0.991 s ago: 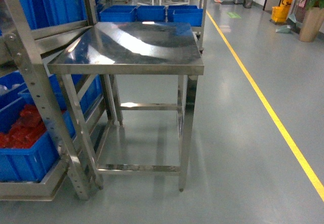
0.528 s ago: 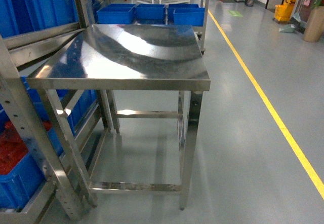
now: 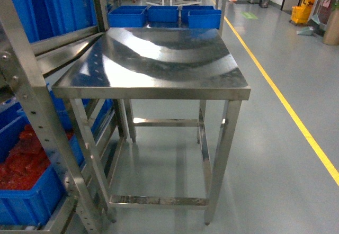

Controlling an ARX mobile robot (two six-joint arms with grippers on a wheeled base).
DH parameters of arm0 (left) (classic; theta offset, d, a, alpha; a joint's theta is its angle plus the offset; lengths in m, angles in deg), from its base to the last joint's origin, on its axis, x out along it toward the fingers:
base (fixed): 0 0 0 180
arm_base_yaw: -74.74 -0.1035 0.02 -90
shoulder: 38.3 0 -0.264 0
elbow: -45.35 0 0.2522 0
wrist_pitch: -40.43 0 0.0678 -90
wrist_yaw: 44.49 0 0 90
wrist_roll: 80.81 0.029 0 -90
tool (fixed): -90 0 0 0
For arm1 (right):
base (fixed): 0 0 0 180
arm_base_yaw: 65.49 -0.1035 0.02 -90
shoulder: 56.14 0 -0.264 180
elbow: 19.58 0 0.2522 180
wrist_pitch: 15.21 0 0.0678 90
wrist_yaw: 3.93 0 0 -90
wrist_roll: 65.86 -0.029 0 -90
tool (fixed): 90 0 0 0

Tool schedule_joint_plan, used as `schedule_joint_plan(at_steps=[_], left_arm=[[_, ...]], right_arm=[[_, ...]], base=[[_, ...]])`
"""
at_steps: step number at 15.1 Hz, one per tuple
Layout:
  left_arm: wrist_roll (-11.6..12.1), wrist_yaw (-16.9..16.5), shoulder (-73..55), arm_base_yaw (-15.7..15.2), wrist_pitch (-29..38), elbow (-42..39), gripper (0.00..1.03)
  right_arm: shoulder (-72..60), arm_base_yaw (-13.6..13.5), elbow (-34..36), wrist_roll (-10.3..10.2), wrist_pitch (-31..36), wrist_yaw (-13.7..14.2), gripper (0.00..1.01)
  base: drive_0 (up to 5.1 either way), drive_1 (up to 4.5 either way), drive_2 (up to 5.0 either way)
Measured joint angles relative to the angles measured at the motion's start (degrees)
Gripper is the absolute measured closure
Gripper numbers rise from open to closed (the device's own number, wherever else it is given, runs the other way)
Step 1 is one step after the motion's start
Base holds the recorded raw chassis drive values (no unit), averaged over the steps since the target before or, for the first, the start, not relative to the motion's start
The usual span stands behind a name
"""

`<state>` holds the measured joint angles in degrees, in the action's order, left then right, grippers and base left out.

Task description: Sort blue parts and orange caps into right shelf containers

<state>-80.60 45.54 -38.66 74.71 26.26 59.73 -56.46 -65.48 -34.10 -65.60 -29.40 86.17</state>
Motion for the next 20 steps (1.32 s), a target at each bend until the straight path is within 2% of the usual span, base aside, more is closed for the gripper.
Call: schedule_joint_plan(at_steps=[20], left_arm=[[0.00, -0.02, 0.00, 0.00, 0.00, 0.02, 0.61]], right_arm=[[0.00, 0.00, 0.00, 0.00, 0.04, -0.11, 0.59]], base=[[-4.9, 2.40, 2.4]])
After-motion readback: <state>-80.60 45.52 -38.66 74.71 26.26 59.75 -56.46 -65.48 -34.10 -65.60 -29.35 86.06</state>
